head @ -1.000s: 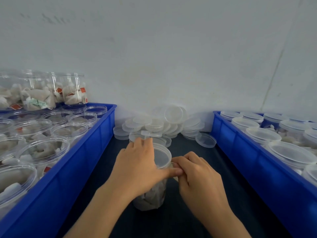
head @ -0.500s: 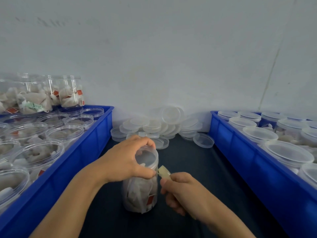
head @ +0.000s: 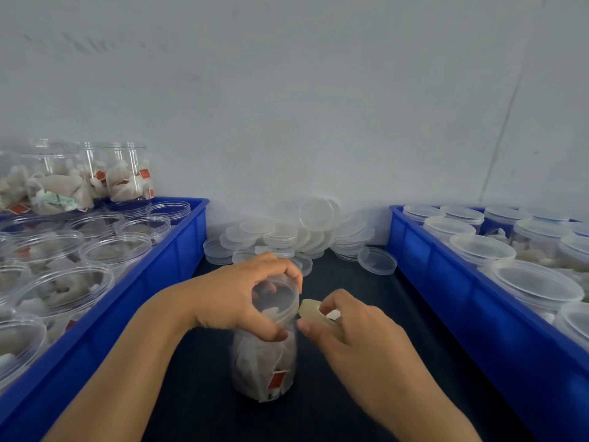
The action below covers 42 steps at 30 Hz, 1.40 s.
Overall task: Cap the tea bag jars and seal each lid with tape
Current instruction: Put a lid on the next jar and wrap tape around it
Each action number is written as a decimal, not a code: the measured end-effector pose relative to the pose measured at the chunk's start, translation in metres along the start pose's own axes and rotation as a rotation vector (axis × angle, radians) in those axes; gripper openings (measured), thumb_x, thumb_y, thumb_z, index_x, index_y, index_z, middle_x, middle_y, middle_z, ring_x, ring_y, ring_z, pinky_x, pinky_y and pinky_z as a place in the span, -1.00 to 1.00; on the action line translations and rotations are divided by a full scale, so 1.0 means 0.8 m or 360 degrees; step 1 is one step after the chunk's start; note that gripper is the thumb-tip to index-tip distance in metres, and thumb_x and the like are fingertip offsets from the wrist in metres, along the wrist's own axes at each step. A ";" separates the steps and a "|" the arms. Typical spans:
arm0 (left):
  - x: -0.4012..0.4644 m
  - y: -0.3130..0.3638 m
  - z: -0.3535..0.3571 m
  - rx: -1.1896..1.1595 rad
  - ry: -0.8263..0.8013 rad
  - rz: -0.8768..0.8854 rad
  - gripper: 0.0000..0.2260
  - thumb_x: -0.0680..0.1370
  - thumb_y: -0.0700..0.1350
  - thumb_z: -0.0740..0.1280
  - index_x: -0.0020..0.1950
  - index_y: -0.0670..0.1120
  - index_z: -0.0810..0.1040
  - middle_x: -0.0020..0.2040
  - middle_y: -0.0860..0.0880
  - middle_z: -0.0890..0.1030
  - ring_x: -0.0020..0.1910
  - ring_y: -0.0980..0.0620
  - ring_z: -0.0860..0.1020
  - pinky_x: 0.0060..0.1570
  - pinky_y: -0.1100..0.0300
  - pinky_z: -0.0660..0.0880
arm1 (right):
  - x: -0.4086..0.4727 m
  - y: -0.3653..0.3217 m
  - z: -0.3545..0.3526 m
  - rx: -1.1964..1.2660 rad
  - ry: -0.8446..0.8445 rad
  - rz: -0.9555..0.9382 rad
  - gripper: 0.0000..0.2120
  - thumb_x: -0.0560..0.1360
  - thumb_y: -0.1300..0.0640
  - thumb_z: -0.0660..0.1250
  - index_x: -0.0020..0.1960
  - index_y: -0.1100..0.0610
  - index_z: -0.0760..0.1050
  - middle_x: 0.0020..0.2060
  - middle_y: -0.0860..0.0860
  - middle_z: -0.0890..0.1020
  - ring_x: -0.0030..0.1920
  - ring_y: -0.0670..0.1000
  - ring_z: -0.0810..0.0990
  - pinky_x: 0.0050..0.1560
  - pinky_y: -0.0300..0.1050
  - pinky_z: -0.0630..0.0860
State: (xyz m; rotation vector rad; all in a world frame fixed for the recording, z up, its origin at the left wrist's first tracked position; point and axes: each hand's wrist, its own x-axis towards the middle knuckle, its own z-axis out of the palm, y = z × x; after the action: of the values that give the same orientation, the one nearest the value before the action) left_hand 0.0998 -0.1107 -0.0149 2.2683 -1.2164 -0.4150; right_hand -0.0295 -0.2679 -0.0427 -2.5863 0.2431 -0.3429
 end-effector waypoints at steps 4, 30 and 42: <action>0.007 0.011 0.002 0.0092 -0.0036 -0.0014 -0.53 0.29 0.11 0.50 0.13 0.31 0.42 0.14 0.29 0.38 0.15 0.27 0.41 0.20 0.04 0.48 | 0.002 0.007 -0.003 -0.0064 -0.0005 -0.0031 -0.61 0.51 -0.36 0.04 0.08 -0.10 0.37 -0.20 -0.12 0.55 -0.17 -0.12 0.53 -0.08 -0.14 0.51; 0.000 0.015 0.045 0.0393 0.0635 0.0008 -0.56 0.40 0.28 0.38 0.25 0.25 0.44 0.09 0.27 0.38 0.03 0.25 0.45 0.02 0.22 0.47 | 0.006 -0.004 0.024 -0.0464 0.0369 0.0101 -0.79 0.60 -0.13 0.05 -0.06 -0.05 0.08 -0.38 -0.12 0.39 -0.42 -0.17 0.37 -0.48 -0.28 0.17; 0.003 0.021 0.053 0.0475 0.0753 -0.0071 -0.37 0.26 0.35 0.19 0.31 0.20 0.44 0.06 0.23 0.39 0.03 0.22 0.44 0.03 0.21 0.44 | 0.030 0.000 0.029 -0.0245 0.0418 0.0094 -0.96 0.57 0.03 0.09 0.01 -0.10 0.25 -0.42 -0.09 0.46 -0.41 -0.11 0.42 -0.46 -0.19 0.24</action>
State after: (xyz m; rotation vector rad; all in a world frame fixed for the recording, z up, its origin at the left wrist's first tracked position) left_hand 0.0691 -0.1333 -0.0397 2.4489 -1.0304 0.2994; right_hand -0.0004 -0.2625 -0.0574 -2.6737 0.4537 -0.6668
